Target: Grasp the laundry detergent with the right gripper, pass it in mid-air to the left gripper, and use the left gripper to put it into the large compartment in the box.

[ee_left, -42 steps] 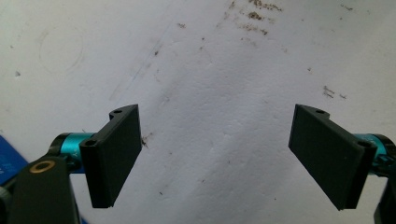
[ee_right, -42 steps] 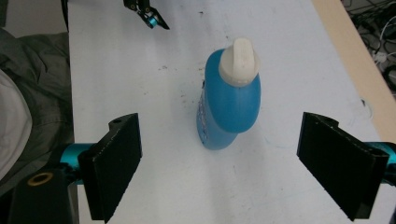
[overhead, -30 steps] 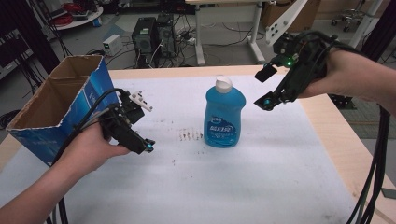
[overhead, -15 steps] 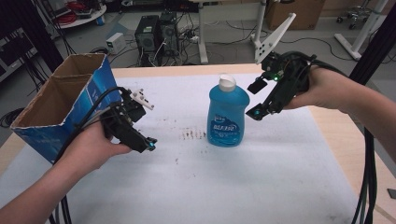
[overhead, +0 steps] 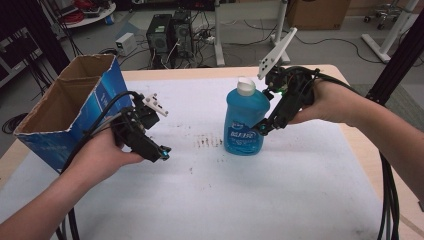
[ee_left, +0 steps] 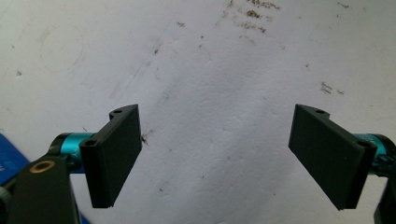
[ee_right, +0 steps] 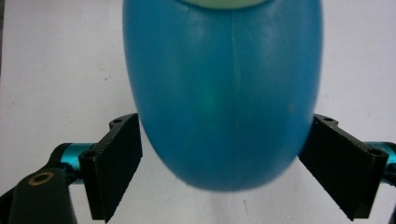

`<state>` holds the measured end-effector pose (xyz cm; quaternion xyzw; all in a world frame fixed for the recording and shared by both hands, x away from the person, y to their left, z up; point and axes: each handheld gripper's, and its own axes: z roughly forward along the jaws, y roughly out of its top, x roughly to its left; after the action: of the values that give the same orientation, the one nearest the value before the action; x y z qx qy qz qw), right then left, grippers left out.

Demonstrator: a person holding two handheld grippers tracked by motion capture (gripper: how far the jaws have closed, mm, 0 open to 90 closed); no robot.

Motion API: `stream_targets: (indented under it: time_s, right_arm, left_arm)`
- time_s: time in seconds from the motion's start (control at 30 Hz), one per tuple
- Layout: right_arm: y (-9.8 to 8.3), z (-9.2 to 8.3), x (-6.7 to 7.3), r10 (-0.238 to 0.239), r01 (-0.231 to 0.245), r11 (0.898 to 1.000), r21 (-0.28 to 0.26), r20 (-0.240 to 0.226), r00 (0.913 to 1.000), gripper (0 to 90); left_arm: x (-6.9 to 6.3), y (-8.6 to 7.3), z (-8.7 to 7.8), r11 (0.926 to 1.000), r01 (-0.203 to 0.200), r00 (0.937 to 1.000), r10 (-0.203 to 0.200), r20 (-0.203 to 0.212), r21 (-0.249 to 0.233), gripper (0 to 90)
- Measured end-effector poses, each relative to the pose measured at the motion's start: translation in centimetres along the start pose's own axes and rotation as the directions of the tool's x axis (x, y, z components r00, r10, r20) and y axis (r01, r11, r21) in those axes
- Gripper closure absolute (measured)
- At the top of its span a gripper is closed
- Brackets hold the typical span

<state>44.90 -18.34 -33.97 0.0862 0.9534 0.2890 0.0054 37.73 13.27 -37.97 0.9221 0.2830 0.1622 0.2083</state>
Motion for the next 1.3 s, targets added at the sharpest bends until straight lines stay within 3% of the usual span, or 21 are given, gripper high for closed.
stream_targets:
  time_s: [0.07,0.67,0.73,1.3]
  right_arm:
    - [0.09,0.26,0.00,-0.003,0.003,1.000,-0.004,-0.005,1.0000,17.2]
    - [0.06,0.70,0.00,-0.013,0.014,1.000,-0.026,0.004,0.9999,20.5]
    - [0.00,0.61,-0.02,-0.018,0.018,0.999,-0.031,-0.004,0.9998,27.8]
    - [0.13,0.98,0.02,-0.035,0.035,0.998,-0.042,-0.005,0.9994,34.0]
  left_arm:
    - [0.02,-0.02,-0.05,1.0000,0.004,1.0000,-0.004,-0.002,-0.004,17.4]
    - [0.02,-0.01,-0.07,1.0000,0.005,1.0000,-0.005,-0.003,-0.005,17.4]
    - [0.03,-0.01,-0.06,1.0000,0.004,1.0000,-0.004,-0.002,-0.004,17.4]
    - [0.12,-0.16,-0.11,0.9999,0.012,0.9999,-0.012,-0.001,-0.007,17.4]
